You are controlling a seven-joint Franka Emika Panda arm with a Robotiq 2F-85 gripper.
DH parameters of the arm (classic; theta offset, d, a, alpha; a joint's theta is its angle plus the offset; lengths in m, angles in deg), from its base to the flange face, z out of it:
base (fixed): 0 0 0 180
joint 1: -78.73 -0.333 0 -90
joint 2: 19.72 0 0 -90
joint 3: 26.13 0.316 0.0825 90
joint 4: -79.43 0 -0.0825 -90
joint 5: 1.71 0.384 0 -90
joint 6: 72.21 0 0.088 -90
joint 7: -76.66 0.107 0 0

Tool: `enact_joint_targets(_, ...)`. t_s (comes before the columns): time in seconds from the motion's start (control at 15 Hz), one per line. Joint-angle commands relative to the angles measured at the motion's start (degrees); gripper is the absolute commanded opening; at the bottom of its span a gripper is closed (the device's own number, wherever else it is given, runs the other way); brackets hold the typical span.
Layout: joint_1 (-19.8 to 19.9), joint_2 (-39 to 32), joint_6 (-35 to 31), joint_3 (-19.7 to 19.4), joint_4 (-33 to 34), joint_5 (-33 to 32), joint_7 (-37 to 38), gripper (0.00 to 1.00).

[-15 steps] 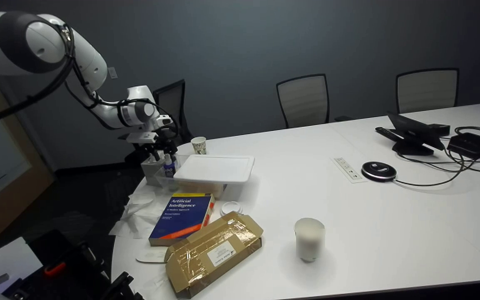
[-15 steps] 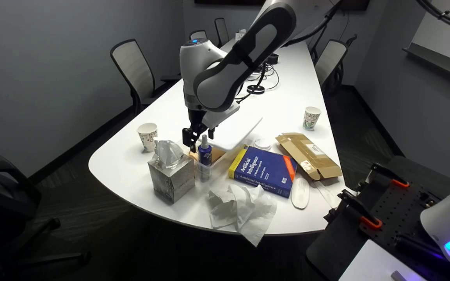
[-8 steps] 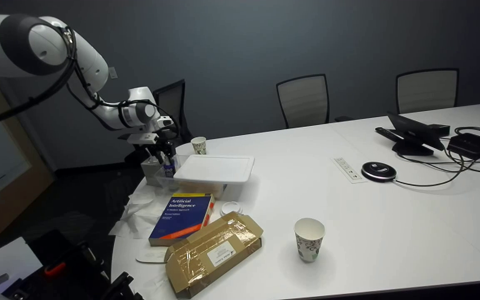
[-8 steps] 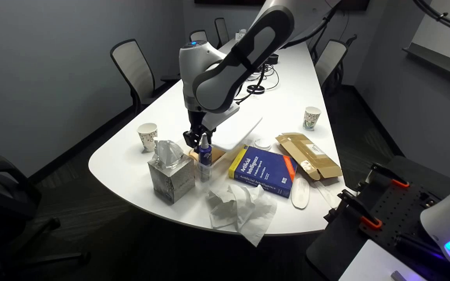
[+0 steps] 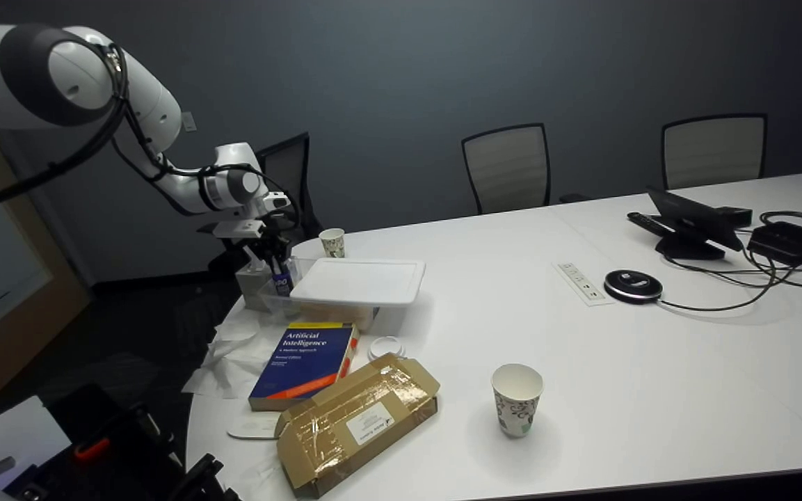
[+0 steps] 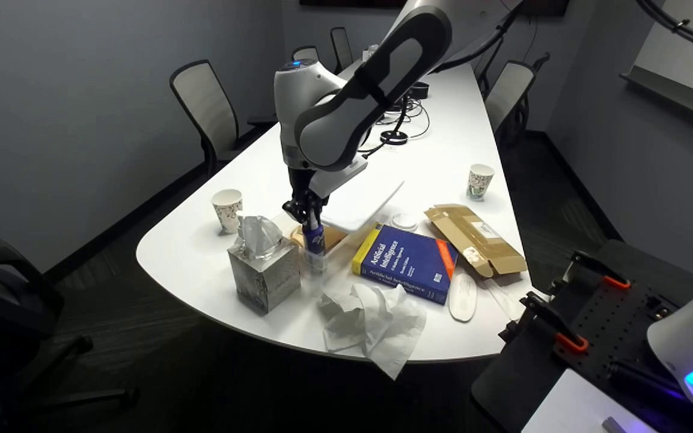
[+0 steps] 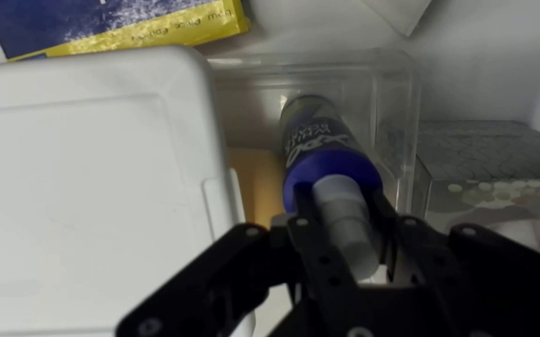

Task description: Take the blue bottle out of the clear container and place it on the table then put the clear lid on the bottle.

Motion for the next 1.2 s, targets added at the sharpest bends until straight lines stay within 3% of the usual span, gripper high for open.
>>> enact_joint_targets(0.0, 0.28, 0.05, 2.25, 0.27, 1.37, 1.91, -1.83, 0.08)
enact_joint_targets(0.73, 0.05, 10.61, 4.3, 0.64, -3.14, 1.05, -4.43, 0.08)
enact_joint_targets(1.13, 1.16, 17.88, 4.67, 3.28, -7.38, 2.26, -7.95, 0.08)
